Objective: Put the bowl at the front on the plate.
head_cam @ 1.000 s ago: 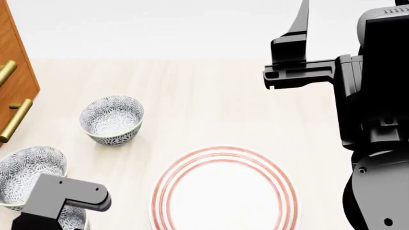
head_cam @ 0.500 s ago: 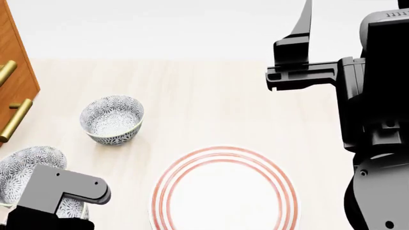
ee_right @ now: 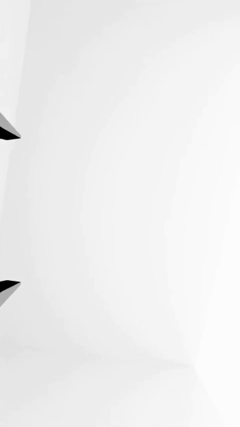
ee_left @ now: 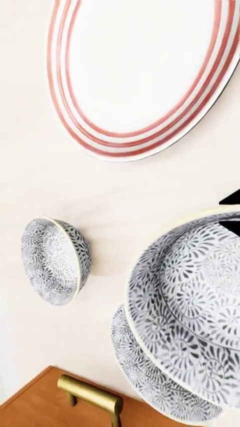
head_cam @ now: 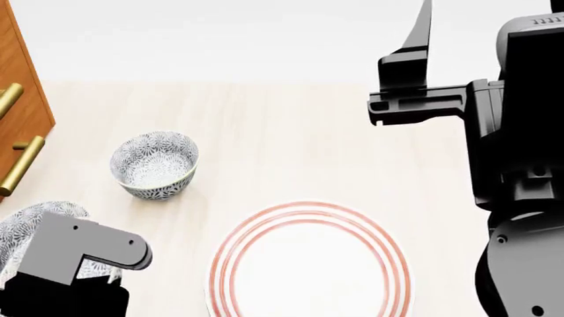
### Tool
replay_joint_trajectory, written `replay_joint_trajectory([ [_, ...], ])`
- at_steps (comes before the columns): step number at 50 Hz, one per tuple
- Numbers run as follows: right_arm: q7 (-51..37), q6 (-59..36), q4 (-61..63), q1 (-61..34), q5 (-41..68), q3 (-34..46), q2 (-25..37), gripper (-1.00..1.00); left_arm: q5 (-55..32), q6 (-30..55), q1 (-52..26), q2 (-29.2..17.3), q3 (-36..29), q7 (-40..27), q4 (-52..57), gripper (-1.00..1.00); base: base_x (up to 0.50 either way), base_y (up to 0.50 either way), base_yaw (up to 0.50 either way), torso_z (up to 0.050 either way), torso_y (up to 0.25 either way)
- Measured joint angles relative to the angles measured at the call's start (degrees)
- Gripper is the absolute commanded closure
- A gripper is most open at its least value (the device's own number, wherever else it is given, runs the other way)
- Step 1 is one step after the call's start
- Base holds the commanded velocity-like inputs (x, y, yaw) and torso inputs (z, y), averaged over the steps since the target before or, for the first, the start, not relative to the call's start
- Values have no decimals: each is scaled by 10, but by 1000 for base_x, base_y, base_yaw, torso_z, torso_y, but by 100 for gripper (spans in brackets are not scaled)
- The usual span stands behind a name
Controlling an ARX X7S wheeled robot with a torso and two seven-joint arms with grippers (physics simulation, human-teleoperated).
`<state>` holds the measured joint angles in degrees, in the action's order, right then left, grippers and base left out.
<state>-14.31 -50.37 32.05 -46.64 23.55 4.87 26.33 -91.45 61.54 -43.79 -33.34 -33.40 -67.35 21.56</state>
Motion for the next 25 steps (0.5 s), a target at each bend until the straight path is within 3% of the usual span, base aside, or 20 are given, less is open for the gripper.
replay_joint_trajectory([
  [25,-1,4,-6,-2,0,5,3,-100,51,-5,-33,-5,-5,32,35,100,0,0,0,0,0],
])
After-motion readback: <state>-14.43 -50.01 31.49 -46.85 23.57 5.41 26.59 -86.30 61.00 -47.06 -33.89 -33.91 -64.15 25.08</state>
